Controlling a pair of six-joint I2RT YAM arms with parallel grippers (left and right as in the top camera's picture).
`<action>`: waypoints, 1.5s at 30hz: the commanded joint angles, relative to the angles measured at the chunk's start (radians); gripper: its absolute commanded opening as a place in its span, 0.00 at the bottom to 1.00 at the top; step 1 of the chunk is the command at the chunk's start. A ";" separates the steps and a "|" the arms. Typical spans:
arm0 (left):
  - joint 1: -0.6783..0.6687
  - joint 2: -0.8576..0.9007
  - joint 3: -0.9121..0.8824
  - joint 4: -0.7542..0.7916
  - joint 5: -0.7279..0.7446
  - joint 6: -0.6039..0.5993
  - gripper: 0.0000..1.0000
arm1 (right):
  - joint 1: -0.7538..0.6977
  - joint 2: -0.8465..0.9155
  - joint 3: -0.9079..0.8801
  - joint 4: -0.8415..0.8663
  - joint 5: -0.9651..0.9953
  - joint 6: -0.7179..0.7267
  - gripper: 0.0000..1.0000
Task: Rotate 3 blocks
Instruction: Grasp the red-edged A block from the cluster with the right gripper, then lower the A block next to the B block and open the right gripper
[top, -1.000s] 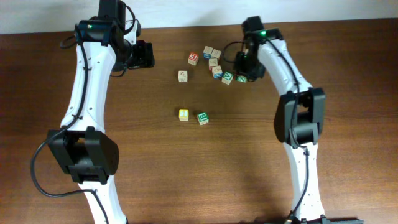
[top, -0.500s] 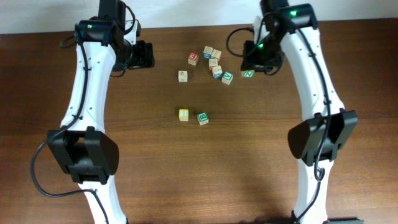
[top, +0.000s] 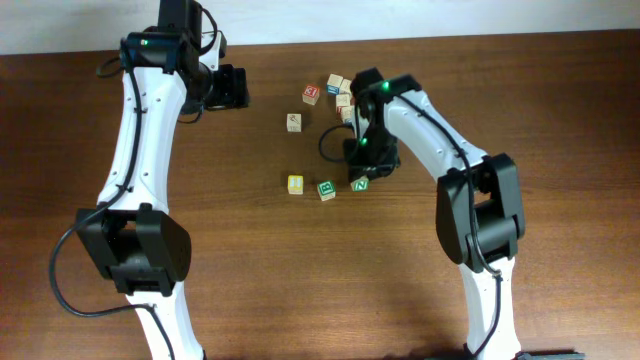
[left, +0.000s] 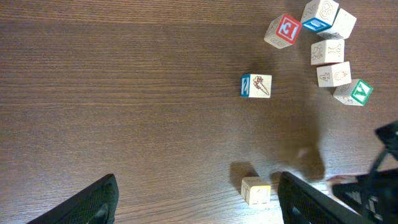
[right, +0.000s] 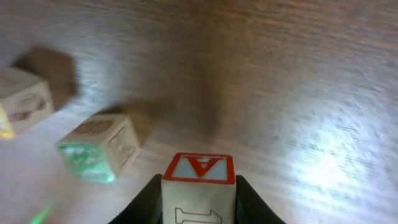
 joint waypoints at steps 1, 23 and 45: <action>0.001 -0.011 0.007 0.002 -0.004 0.005 0.81 | 0.024 0.004 -0.062 0.056 -0.002 -0.045 0.28; 0.000 -0.011 0.005 -0.112 -0.003 -0.006 0.58 | 0.037 -0.002 0.325 -0.262 -0.002 0.014 0.47; -0.062 -0.011 -0.255 0.061 -0.045 -0.077 0.00 | 0.177 -0.002 0.010 -0.043 0.142 0.345 0.04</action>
